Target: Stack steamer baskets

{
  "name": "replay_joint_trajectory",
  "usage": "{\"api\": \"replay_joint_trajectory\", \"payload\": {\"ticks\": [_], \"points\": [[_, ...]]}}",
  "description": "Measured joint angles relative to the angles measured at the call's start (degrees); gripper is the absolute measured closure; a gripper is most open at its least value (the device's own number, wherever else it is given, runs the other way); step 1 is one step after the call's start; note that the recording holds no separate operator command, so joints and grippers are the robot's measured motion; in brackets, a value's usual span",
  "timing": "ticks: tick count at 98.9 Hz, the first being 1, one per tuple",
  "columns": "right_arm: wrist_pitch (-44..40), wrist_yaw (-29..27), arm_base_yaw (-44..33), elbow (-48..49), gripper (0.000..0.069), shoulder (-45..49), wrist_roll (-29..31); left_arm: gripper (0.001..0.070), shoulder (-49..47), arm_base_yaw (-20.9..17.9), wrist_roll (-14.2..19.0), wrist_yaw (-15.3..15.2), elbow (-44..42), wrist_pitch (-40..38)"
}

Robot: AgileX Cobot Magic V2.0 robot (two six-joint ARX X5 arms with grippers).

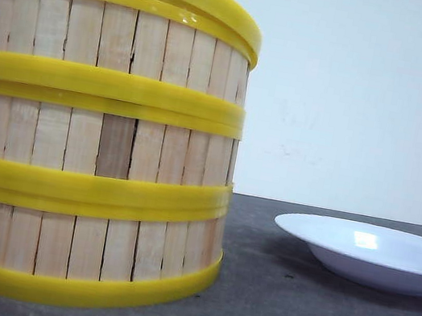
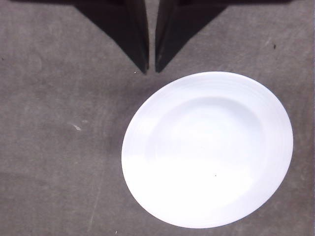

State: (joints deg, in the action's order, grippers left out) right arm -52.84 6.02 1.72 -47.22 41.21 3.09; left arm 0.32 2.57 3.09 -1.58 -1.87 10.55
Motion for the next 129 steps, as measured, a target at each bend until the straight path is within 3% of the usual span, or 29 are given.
{"api": "replay_joint_trajectory", "payload": {"ticks": [21, 43, 60, 73, 83, 129], "points": [[6.1, -0.3, 0.1, 4.4, 0.0674, -7.8, -0.3, 0.0696, 0.0, 0.0, 0.0, 0.0, 0.0, 0.0], [28.2, 0.0, 0.1, 26.1, 0.0674, -26.0, -0.3, 0.0696, 0.0, 0.0, 0.0, 0.0, 0.0, 0.0], [35.9, 0.0, 0.1, 38.8, 0.0674, -37.9, -0.2, 0.0696, 0.0, 0.0, 0.0, 0.0, 0.0, 0.0], [42.8, 0.0, 0.5, 43.9, 0.0674, -41.2, 0.5, 0.0696, 0.0, 0.0, 0.0, 0.0, 0.0, 0.0], [45.6, 0.0, 0.8, 46.0, 0.0674, -41.0, 1.2, 0.0696, 0.0, 0.0, 0.0, 0.0, 0.0, 0.0], [43.4, -0.2, 0.9, 46.4, 0.0674, -41.0, 1.7, 0.0696, 0.0, 0.0, 0.1, 0.0, 0.0, 0.0]]}}
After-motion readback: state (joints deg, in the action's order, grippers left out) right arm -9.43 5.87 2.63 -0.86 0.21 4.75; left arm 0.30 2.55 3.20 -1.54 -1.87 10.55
